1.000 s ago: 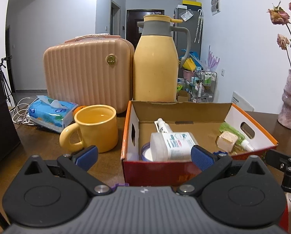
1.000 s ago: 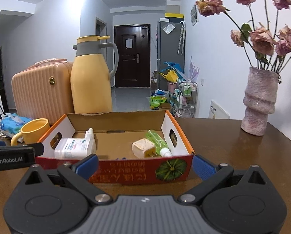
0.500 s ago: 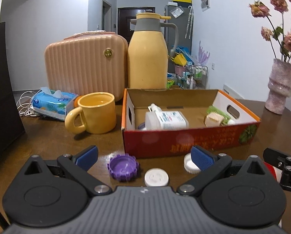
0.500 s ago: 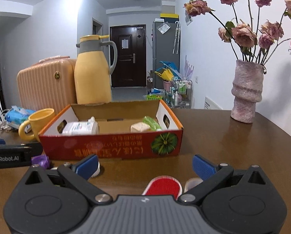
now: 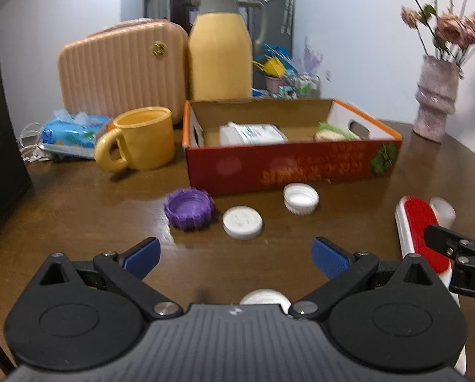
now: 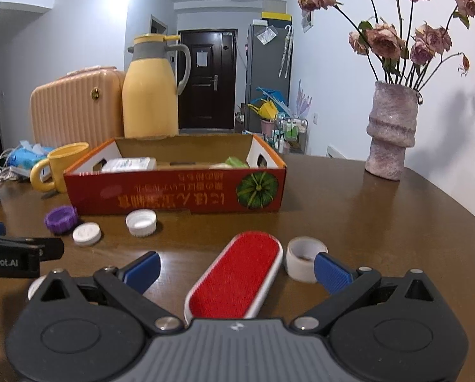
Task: Organize rigid objects
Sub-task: 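Grasp the white screw cap with the left gripper while the right approaches the red lint brush, then grasp the red lint brush with the right gripper while the left holds the cap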
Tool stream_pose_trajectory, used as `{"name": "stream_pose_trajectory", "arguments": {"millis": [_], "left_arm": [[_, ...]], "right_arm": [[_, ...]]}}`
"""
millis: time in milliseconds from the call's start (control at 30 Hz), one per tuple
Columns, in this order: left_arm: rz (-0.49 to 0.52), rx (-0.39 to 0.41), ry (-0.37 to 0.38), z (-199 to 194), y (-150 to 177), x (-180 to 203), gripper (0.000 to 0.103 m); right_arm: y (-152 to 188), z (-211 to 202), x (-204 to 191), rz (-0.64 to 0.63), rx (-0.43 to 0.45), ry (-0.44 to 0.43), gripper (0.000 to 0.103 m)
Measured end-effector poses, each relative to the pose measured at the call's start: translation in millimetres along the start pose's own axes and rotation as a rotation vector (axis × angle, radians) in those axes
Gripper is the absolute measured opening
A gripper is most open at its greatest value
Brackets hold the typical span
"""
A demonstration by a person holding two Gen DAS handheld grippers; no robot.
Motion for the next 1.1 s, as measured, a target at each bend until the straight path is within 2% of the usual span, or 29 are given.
{"name": "stream_pose_trajectory", "arguments": {"millis": [233, 300, 400, 433, 500, 567, 700, 1100], "left_arm": [[0.054, -0.067, 0.046, 3.1, 22.2, 8.8, 0.102], [0.061, -0.090, 0.048, 5.5, 27.9, 9.7, 0.100], [0.061, -0.118, 0.048, 10.0, 32.3, 9.2, 0.090], [0.058, -0.125, 0.049, 11.1, 32.7, 8.5, 0.085], [0.055, -0.133, 0.049, 13.5, 32.9, 8.0, 0.067], [0.060, -0.147, 0.059, 16.3, 33.4, 9.1, 0.041], [0.084, -0.136, 0.089, 15.1, 33.9, 12.9, 0.040], [0.039, -0.066, 0.054, 7.2, 25.3, -0.8, 0.040]], "right_arm": [[11.0, -3.5, 7.1, 0.031, -0.007, 0.001, 0.103], [12.1, -2.7, 8.4, 0.038, -0.011, -0.001, 0.103], [12.3, -2.1, 8.5, 0.041, -0.014, -0.006, 0.103], [12.8, -2.2, 8.3, 0.040, -0.014, -0.007, 0.103], [13.2, -1.8, 7.0, 0.036, -0.017, -0.011, 0.103], [13.6, -1.5, 5.7, 0.033, -0.019, -0.011, 0.103], [14.1, -0.2, 4.6, 0.031, -0.026, -0.012, 0.103], [17.2, 8.3, 0.0, 0.017, -0.066, 0.006, 0.103]]}}
Point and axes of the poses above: each gripper's, at about its wrist camera, not at the fingertips, and z roughly the way its jaws point, x to its right, y to its underside, the point moved 1 cm from there along z, roughly the way its jaws point, and after that the axes turned 5 degrees about -x, right-handed, at the moved point
